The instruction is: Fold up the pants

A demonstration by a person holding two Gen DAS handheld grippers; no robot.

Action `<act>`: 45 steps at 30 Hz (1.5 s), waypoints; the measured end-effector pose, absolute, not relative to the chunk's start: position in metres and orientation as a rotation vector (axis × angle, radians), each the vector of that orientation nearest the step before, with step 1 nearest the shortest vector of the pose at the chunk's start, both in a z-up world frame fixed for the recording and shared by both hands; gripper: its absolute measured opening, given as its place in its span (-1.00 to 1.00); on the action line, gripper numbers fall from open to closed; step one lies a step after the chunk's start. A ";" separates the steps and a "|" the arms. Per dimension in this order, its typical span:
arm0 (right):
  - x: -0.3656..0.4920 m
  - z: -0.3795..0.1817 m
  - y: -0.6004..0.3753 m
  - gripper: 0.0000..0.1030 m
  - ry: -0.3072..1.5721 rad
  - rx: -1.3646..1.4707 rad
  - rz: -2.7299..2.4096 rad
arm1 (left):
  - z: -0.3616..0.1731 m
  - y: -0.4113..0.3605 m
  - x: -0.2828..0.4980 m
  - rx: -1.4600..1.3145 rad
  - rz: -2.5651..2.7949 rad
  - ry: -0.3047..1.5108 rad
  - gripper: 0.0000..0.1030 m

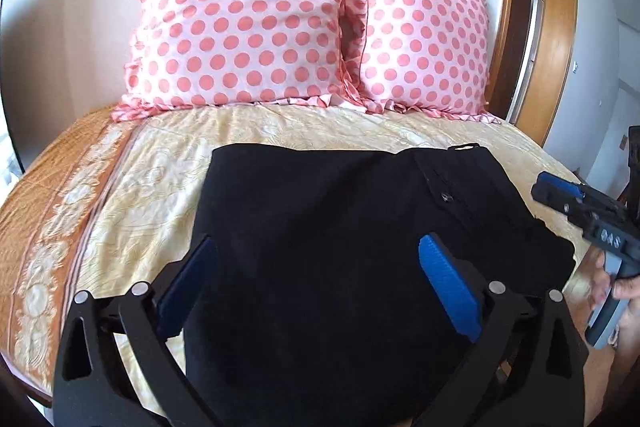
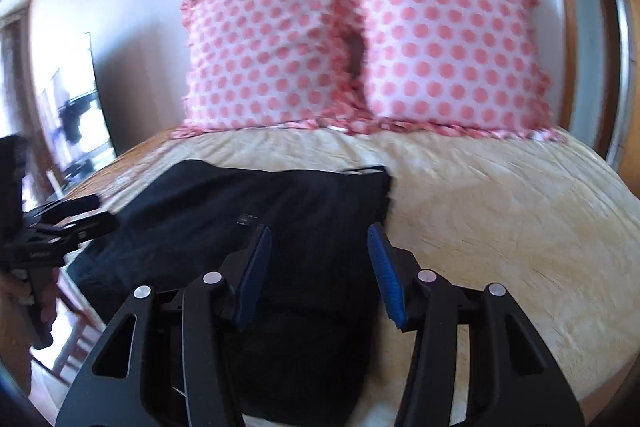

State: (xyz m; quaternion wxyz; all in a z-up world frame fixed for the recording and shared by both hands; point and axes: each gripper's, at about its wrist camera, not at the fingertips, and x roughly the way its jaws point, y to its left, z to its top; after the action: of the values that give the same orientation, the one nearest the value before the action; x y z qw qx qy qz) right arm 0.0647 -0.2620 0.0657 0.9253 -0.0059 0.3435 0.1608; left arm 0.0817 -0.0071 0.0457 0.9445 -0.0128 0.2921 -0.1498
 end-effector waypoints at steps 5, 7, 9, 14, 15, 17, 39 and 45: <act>0.087 0.024 -0.246 0.00 0.909 -0.058 0.354 | 0.013 -0.007 0.118 -0.061 -0.313 0.815 0.92; 0.087 0.027 -0.256 -0.01 0.904 0.014 0.369 | 0.011 -0.008 0.114 -0.021 -0.304 0.794 0.93; 0.089 0.040 -0.275 -0.01 0.863 0.143 0.362 | 0.010 -0.007 0.108 -0.013 -0.304 0.785 0.93; 0.118 0.038 -0.321 0.00 0.923 0.266 0.215 | 0.008 -0.004 0.103 -0.017 -0.316 0.765 0.95; 0.127 0.031 -0.325 0.00 0.952 0.263 0.199 | 0.007 -0.005 0.101 -0.009 -0.313 0.761 0.96; 0.138 0.024 -0.324 0.00 0.983 0.275 0.222 | 0.006 -0.006 0.101 0.006 -0.307 0.758 0.96; 0.135 0.022 -0.280 -0.43 0.895 -0.011 0.321 | 0.004 -0.007 0.100 0.033 -0.302 0.747 0.96; 0.139 0.018 -0.293 -0.52 0.917 0.100 0.364 | 0.019 0.014 0.104 -0.108 -0.341 0.755 0.91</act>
State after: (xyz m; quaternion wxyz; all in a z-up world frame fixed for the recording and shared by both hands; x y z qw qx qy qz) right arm 0.1387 -0.2929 0.0184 0.8795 0.0480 0.4399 0.1748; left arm 0.1044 0.0139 0.0189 0.9140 -0.0525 0.3666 -0.1655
